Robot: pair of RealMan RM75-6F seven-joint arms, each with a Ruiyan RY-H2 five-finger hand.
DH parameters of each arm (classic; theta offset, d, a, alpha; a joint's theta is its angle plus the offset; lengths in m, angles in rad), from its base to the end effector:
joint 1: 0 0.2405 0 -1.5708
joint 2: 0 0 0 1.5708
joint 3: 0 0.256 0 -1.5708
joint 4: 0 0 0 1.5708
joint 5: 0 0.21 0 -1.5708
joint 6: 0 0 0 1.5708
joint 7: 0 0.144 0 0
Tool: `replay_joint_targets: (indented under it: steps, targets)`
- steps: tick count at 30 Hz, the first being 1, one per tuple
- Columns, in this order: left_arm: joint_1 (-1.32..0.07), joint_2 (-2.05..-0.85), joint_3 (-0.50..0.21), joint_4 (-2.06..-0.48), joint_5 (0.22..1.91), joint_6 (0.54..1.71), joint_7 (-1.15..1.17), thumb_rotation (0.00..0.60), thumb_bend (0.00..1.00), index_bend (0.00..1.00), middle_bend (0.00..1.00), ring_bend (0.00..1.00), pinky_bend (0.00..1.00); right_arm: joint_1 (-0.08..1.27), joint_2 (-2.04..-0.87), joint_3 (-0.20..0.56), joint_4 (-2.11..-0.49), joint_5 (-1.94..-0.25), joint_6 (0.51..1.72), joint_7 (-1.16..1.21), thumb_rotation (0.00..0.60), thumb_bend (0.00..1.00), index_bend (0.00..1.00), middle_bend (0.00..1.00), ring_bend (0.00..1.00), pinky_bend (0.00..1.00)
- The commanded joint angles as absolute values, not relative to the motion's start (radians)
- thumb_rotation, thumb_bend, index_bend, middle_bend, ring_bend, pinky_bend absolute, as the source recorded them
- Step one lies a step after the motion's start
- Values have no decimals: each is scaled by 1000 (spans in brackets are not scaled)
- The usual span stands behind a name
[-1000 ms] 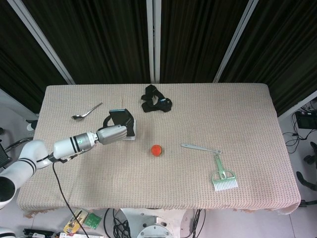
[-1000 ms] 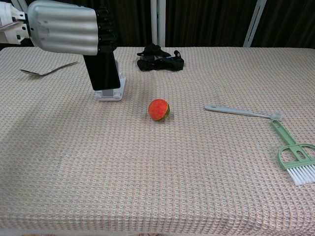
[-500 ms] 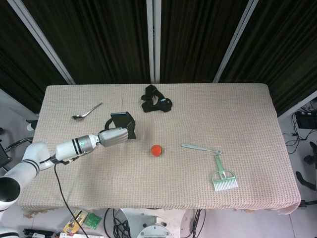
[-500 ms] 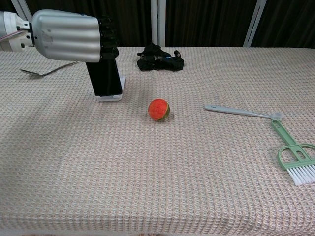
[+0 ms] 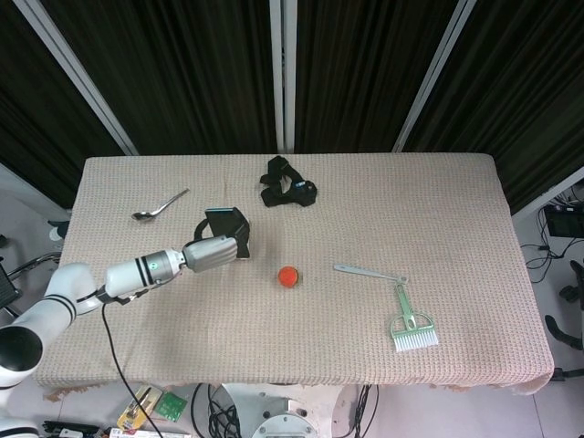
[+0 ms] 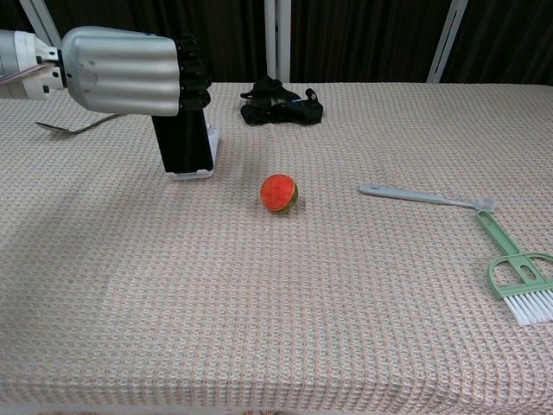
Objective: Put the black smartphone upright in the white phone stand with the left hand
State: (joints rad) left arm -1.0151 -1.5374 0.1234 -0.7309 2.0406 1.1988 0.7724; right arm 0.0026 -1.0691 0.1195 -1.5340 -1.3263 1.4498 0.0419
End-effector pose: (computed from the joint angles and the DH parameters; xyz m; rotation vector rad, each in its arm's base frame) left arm -0.1429 0.4037 0.0210 -1.9362 1.2826 -0.4283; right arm -0.3616 -0.1656 0.2021 1.1740 -0.9209 0.7359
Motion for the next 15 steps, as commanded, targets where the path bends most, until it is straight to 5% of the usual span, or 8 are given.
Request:
replay_joint_targets:
  steps: [1, 5, 10, 15]
  targets:
    - [-1016, -1540, 125, -729, 2039, 1197, 771, 600, 554, 478, 524, 389, 379, 3, -1069, 119, -1535, -1326, 1448, 41, 600, 176, 0, 0, 0, 0]
    - [-1013, -1544, 130, -727, 2034, 1191, 770, 600, 552, 449, 495, 368, 377, 5, -1068, 119, -1535, -1324, 1443, 41, 600, 176, 0, 0, 0, 0]
    - [-1014, -1540, 132, -739, 2025, 1178, 770, 600, 480, 200, 256, 254, 325, 6, -1067, 121, -1533, -1320, 1440, 43, 600, 176, 0, 0, 0, 0]
    - [-1016, -1537, 127, -754, 2007, 1154, 770, 600, 454, 104, 170, 197, 295, 8, -1061, 116, -1538, -1313, 1424, 38, 600, 176, 0, 0, 0, 0]
